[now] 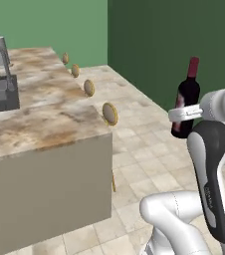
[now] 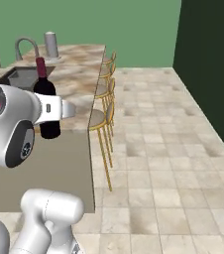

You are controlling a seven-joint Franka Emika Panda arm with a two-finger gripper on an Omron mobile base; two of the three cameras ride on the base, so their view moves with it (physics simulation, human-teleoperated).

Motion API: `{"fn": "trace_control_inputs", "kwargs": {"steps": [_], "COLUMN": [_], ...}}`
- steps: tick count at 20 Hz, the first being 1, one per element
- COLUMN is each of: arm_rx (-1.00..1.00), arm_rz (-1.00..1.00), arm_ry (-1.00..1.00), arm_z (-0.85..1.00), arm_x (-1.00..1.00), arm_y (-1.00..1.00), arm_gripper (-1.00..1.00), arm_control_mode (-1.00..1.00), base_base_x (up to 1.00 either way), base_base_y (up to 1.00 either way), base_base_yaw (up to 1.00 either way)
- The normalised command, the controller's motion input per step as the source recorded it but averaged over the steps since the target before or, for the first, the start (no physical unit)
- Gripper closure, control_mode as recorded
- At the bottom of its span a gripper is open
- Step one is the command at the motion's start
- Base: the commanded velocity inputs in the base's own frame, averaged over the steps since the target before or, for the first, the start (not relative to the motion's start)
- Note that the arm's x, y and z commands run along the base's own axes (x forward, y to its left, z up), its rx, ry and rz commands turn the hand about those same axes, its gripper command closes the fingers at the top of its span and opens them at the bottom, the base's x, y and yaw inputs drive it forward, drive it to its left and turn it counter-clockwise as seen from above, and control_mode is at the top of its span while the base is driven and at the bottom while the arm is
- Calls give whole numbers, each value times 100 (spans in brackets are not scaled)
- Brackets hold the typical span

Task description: Get the candle and the wine from the cabinet and move them to the dining counter.

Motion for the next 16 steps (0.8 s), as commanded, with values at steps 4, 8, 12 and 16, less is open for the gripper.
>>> {"fn": "trace_control_inputs", "kwargs": {"steps": [4, 8, 12, 16], "arm_rx": [0, 0, 0, 0], "arm_rz": [0, 0, 0, 0], "arm_ry": [0, 0, 0, 0], "arm_z": [0, 0, 0, 0], "arm_x": [0, 0, 0, 0], "arm_y": [0, 0, 0, 0], "arm_gripper": [100, 100, 100, 100], "arm_control_mode": [100, 100, 100, 100], "base_base_x": [27, 29, 33, 39], "base_base_y": [-100, -100, -100, -100], "base_base_yaw": [46, 48, 50, 54]}}
